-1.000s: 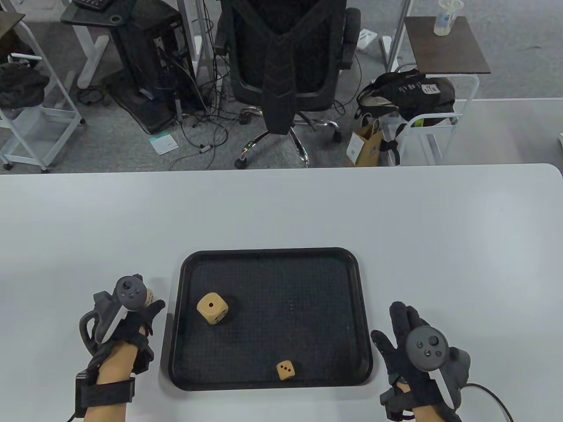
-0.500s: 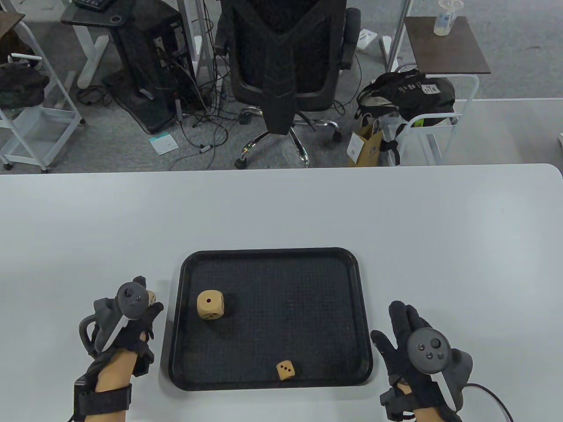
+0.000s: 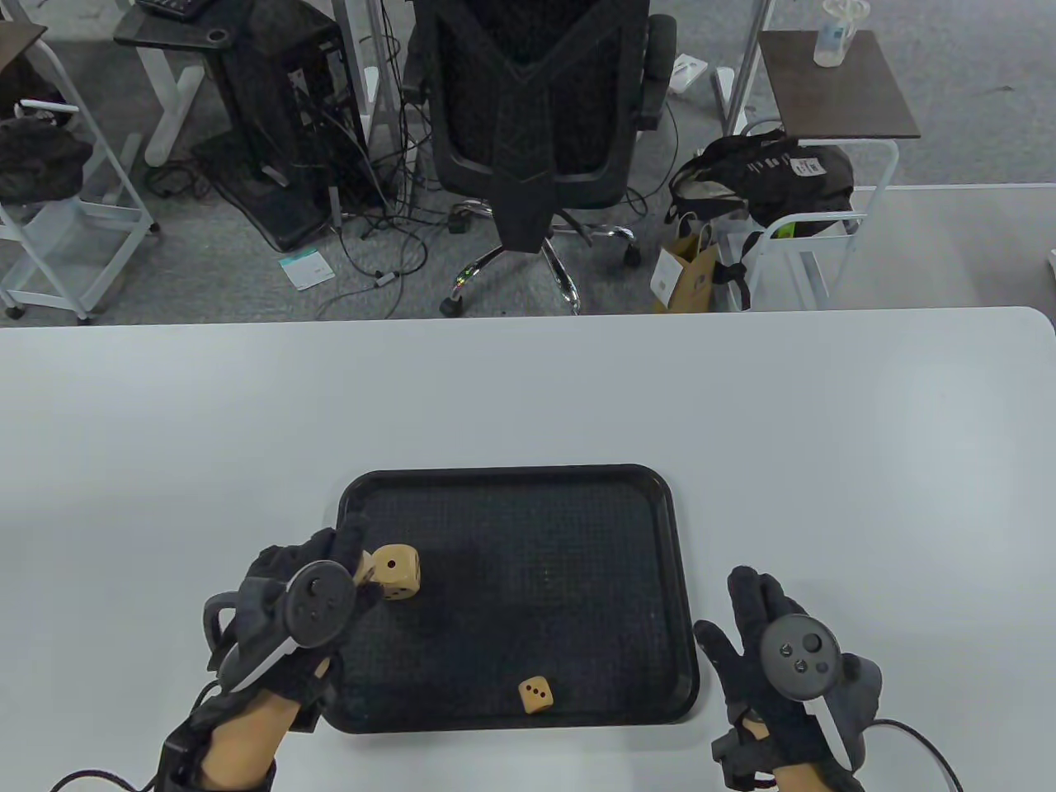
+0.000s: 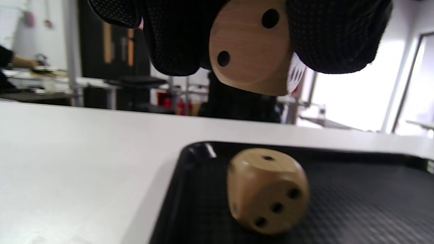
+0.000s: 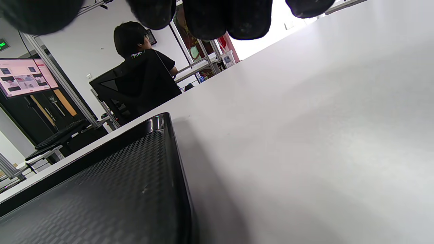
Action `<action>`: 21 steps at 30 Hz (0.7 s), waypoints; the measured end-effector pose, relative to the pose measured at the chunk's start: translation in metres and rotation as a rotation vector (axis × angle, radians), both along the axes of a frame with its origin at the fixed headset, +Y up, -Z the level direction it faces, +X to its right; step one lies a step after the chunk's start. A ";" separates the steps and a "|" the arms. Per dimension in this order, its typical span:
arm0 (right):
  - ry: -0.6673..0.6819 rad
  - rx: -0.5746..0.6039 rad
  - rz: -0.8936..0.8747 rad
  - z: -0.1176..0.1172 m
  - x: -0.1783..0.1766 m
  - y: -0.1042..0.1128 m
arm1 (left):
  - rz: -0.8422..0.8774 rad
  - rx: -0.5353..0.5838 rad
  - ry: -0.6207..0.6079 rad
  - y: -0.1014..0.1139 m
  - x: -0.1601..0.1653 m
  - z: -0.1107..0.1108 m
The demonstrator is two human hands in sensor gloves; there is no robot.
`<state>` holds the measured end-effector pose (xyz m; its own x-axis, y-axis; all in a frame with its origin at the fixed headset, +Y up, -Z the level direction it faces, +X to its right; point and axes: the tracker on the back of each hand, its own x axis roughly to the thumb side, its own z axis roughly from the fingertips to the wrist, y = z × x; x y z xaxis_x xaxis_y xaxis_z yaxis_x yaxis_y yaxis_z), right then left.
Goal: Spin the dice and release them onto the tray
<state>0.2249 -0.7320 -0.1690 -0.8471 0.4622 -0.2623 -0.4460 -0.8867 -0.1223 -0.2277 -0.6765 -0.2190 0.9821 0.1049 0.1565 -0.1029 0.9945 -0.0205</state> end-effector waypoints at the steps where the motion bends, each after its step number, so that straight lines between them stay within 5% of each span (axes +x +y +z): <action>1: -0.001 -0.001 0.001 0.000 0.000 0.000 | -0.014 -0.012 -0.019 0.000 0.005 0.002; 12: 0.003 -0.005 0.005 0.000 -0.001 0.001 | -0.206 -0.244 -0.296 -0.039 0.078 0.025; 21: 0.017 0.001 0.003 0.001 -0.001 0.002 | -0.401 -0.414 -0.379 -0.065 0.118 0.028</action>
<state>0.2235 -0.7305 -0.1682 -0.8527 0.4599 -0.2477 -0.4454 -0.8879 -0.1154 -0.1096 -0.7415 -0.1909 0.8430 -0.1299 0.5220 0.3605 0.8567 -0.3689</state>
